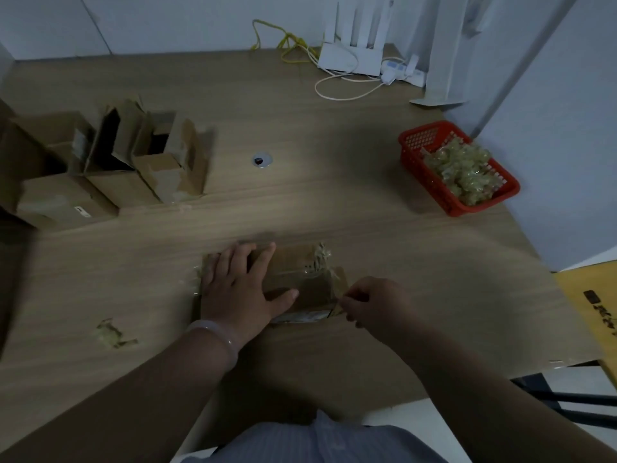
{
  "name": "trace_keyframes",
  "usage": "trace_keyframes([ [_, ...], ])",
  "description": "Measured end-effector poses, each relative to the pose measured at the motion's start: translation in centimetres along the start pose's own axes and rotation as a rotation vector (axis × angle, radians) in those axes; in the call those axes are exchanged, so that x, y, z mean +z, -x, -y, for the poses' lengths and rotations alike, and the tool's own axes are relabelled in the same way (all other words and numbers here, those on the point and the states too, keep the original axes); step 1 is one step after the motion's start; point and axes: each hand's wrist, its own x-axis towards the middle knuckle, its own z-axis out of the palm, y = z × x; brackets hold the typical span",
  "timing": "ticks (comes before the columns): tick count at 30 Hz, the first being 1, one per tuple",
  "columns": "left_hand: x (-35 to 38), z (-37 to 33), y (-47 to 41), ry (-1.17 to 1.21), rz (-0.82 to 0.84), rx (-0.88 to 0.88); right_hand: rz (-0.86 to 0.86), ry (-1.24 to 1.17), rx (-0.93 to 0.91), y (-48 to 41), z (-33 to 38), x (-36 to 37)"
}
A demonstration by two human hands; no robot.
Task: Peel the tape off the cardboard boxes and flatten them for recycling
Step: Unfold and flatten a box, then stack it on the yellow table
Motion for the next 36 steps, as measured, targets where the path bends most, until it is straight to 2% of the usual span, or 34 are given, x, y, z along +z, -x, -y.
trace_keyframes([
  [8,-0.3,-0.1,0.2,0.019,0.033,0.009,-0.137,0.016,-0.232,-0.2,0.0,0.8],
  [11,-0.3,-0.1,0.4,0.015,0.035,0.029,-0.214,-0.038,-0.217,-1.4,0.8,-0.2],
  [14,-0.4,-0.1,0.5,0.016,0.026,0.041,-0.163,0.047,-0.22,-3.3,1.8,-1.6],
  [16,-0.4,0.0,0.4,0.018,0.014,0.037,-0.133,0.092,-0.187,-4.3,2.2,-2.1],
  [19,-0.2,0.0,0.3,0.029,0.01,0.029,-0.176,0.047,-0.119,-4.8,1.8,-1.5],
  [22,-0.1,0.0,0.3,0.037,0.002,0.018,-0.195,-0.206,0.035,-4.4,1.1,-0.2],
  [24,-0.1,0.0,0.2,0.026,-0.019,0.023,-0.142,-0.368,0.136,-4.0,0.8,0.4],
  [26,-0.1,-0.1,0.3,0.029,-0.034,0.027,-0.059,-0.424,0.174,-4.0,0.6,0.4],
  [28,-0.2,-0.1,0.3,0.026,-0.034,0.022,-0.005,-0.365,0.144,-4.1,0.7,0.2],
  [32,-0.3,-0.1,0.4,0.001,0.004,0.021,-0.035,-0.083,0.022,-4.4,1.5,0.1],
  [36,-0.5,0.0,0.3,0.005,0.025,0.038,-0.076,0.088,-0.227,-4.0,2.5,0.1],
])
